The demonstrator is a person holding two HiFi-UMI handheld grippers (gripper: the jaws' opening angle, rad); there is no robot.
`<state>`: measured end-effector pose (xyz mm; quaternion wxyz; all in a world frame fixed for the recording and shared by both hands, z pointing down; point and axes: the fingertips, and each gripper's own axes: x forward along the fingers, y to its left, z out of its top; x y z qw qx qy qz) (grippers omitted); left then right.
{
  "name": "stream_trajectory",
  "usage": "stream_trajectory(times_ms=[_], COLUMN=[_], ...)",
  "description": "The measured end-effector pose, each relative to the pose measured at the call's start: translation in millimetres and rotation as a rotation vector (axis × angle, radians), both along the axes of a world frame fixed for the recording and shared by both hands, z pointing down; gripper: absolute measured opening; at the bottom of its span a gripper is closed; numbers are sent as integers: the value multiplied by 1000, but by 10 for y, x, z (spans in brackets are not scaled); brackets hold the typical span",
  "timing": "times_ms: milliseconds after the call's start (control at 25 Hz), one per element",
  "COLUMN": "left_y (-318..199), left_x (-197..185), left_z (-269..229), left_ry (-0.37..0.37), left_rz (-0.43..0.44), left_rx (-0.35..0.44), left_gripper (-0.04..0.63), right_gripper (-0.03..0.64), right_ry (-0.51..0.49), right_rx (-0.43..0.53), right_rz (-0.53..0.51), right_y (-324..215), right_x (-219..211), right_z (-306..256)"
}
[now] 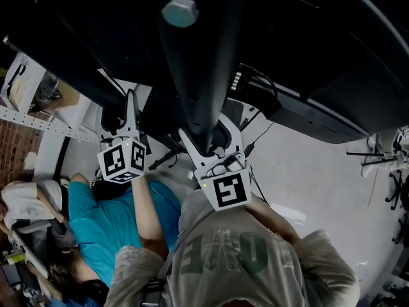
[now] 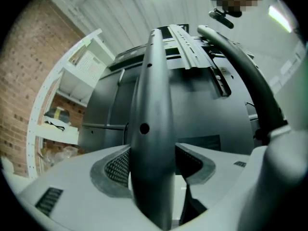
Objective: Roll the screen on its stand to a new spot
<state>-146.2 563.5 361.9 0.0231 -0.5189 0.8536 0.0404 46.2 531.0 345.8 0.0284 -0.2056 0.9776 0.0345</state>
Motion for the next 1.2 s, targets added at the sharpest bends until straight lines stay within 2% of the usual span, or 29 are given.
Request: stream_trajectory(times_ms=[80, 240, 280, 320, 360, 400, 480, 640, 840, 1200], left_y=[102, 400, 445, 470, 479, 475, 421, 228, 108, 61], left_x=[59, 338, 458, 591, 732, 879, 1185, 1734, 2172, 2515], left_z=[-118, -436, -517, -582, -623, -637, -621, -591, -580, -599], left_ry=[-41, -131, -146, -159, -170, -177, -185, -179, -155, -174], left_rz=[-45, -138, -141, -138, -135, -129, -101, 0, 73, 93], left_rx=[5, 69, 79, 87, 92, 94, 90, 79, 80, 61], left_gripper=[281, 275, 250, 198, 134, 61, 19, 15, 15, 15], right_gripper=[261, 261, 259, 258, 228, 157, 55, 28, 21, 20], right_ry=[-81, -67, -60, -50, -40, -35, -39, -53, -30, -31], right_rx=[-76, -89, -81, -72, -63, -58, -58, -37, -27, -8], right_rz=[-58, -133, -133, -124, -108, -86, -38, 23, 38, 51], right_y=[37, 21, -13, -62, -122, -186, -297, -393, -374, -302], right_x=[149, 501, 581, 648, 712, 778, 919, 1161, 1330, 1582], right_z=[-129, -223, -235, -239, -237, -234, -240, -294, -247, -251])
